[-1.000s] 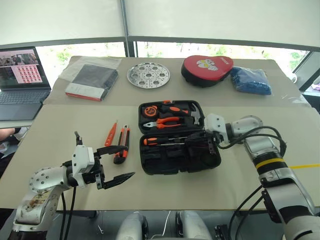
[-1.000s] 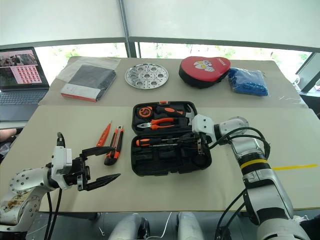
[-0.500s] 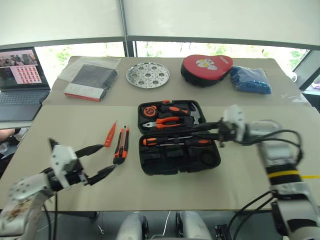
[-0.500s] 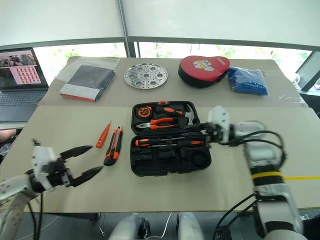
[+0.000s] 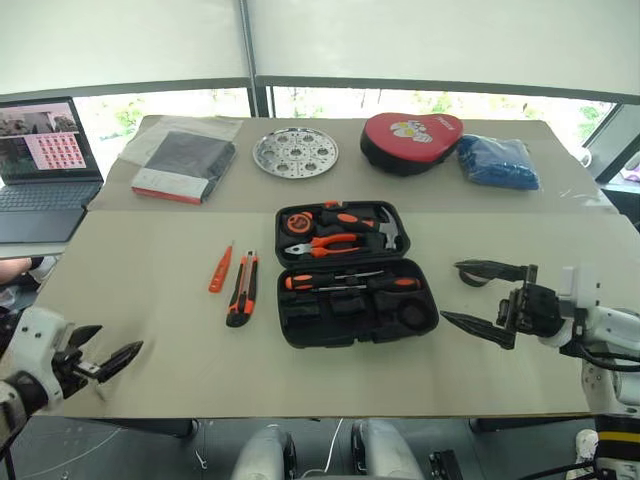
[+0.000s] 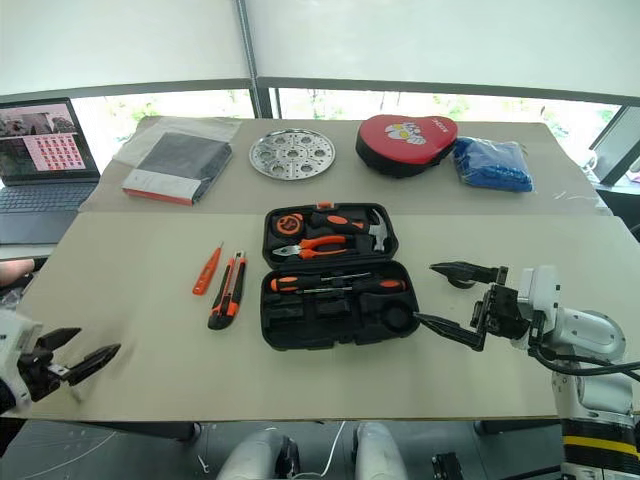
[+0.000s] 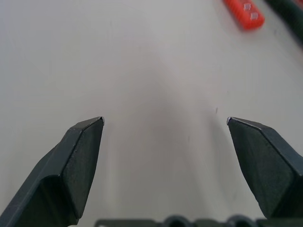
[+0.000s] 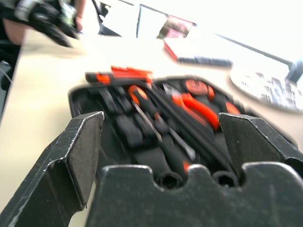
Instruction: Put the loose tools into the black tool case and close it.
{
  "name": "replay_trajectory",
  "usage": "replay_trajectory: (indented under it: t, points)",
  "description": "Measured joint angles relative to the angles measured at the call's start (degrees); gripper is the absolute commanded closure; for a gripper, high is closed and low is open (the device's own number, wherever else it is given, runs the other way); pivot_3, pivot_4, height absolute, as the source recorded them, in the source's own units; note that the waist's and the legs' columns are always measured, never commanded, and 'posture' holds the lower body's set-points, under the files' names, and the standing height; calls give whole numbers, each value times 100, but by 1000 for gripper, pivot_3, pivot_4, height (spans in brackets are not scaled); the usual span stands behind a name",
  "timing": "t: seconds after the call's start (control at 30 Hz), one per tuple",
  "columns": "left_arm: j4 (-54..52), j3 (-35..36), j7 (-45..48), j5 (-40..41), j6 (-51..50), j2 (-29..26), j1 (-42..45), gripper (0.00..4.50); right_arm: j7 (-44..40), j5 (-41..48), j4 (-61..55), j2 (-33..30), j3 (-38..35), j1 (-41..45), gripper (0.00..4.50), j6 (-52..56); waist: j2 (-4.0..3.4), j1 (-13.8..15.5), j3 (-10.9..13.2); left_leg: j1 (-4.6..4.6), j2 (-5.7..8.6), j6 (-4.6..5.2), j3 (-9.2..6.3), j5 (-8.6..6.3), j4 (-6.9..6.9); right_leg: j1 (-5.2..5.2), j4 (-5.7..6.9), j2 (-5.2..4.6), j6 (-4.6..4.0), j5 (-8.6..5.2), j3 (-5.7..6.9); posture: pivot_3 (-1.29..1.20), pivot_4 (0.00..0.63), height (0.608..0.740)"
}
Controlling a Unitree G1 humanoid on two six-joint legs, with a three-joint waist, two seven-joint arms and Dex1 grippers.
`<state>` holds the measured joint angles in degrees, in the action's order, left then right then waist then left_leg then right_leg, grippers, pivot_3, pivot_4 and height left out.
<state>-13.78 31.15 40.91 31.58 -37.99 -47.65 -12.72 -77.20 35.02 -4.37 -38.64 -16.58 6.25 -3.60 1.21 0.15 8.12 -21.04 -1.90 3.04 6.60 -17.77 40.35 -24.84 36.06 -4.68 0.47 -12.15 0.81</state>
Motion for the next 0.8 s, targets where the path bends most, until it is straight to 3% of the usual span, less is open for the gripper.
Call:
replay_trajectory:
  t: [0.17,0.3,0.37,0.6,0.7,0.8]
  points:
    - [-169,-1068,-793,188,-1766,-151,1751,0,378,239,-653,-169,136,601,14,568,5,6,2,-2,1,-20,-1,12,-1,-6,8,13,-3,4,-6,0,150,740]
    - [249,-1584,-1749,-1,-2846,481,3183,0,540,238,-834,-257,307,1002,14,860,25,33,3,-4,2,-58,-7,35,-8,-8,6,29,-8,11,-7,0,150,740]
    - [530,-1860,-1973,-72,-3058,859,3530,0,604,229,-843,-259,370,1012,14,936,30,18,1,-10,3,-64,-4,38,-22,-17,-3,28,-8,9,-11,0,150,740]
    - [1201,-2527,-2232,-700,-2631,1173,4041,0,731,227,-859,-224,481,1049,14,961,32,52,2,-12,9,-57,-3,35,-24,-15,-10,22,-4,6,-13,0,150,740]
    - [1315,-2549,-2279,-822,-2598,1323,4110,758,756,227,-861,-222,485,1079,0,992,32,60,2,-5,9,-54,-5,34,-22,-8,-1,21,-4,7,-12,0,150,740]
    - [1264,-2479,-2264,-843,-2693,1357,4081,1789,746,228,-857,-222,483,1079,0,993,32,57,2,-2,8,-48,-7,31,-22,-6,3,21,-4,7,-13,0,150,740]
